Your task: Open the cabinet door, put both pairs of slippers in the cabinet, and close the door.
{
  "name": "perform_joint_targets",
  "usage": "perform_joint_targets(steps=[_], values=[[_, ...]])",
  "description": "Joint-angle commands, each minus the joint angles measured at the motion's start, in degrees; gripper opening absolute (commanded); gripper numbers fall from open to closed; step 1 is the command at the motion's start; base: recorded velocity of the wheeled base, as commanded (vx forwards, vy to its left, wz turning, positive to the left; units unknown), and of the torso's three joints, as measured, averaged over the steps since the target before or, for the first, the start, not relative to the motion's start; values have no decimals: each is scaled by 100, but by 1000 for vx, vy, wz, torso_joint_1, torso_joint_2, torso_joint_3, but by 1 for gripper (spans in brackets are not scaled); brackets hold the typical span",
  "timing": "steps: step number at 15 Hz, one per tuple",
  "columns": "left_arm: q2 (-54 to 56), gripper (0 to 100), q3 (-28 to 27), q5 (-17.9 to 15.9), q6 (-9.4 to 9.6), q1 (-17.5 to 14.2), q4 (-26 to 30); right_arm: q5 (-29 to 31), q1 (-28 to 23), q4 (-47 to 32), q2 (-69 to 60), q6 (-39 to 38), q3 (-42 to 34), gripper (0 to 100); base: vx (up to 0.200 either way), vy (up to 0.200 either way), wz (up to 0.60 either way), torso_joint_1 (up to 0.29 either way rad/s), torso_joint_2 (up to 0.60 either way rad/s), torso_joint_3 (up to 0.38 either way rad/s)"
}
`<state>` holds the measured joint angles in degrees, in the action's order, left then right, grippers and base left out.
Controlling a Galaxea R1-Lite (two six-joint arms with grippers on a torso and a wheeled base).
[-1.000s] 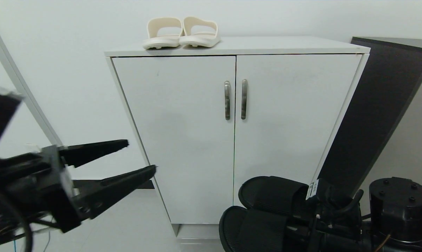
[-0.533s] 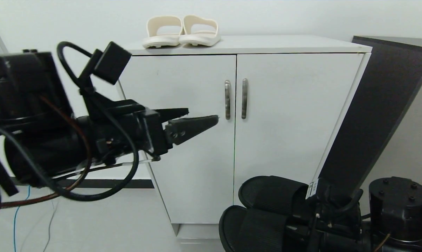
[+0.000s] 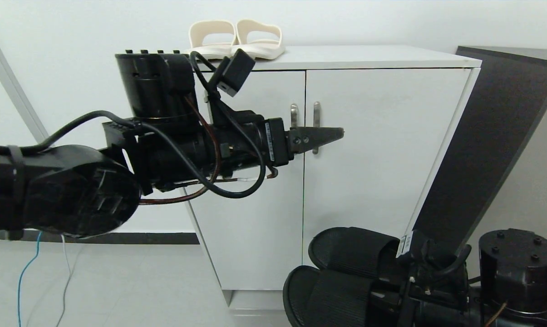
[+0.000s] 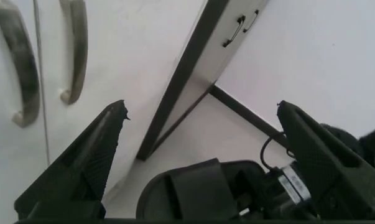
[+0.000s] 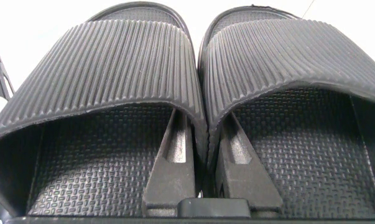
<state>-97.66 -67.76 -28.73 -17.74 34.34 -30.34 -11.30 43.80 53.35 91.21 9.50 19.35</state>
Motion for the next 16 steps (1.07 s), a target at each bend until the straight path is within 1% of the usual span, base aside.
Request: perform_joint_targets(steps=[1,2,5,11,12,13,15,16], values=[[-298,100,-124,34,-72,55,11,-4,6,0,2,0,-1,0,0,0,0,0,0,0],[-342,100,-124,105,-116,64,2,-4,6,0,2,0,-1,0,0,0,0,0,0,0],[-342,100,-150,412,-116,143,2,5,14,0,2,8,-1,0,0,0,0,0,0,0],[-860,100,-1012,949,-107,196,46,14,23,0,20,8,-1,0,0,0,0,0,0,0],[-1027,100,-1223,1151,-107,196,55,14,23,0,20,8,-10,0,0,0,0,0,0,0],[-1089,100,-1302,1203,-107,187,90,14,23,0,28,8,-10,0,0,0,0,0,0,0],[-1229,100,-1583,1379,-98,169,389,14,23,0,28,8,-10,0,0,0,0,0,0,0],[-1256,100,-1653,1397,-98,169,406,14,23,0,37,8,-10,0,0,0,0,0,0,0]])
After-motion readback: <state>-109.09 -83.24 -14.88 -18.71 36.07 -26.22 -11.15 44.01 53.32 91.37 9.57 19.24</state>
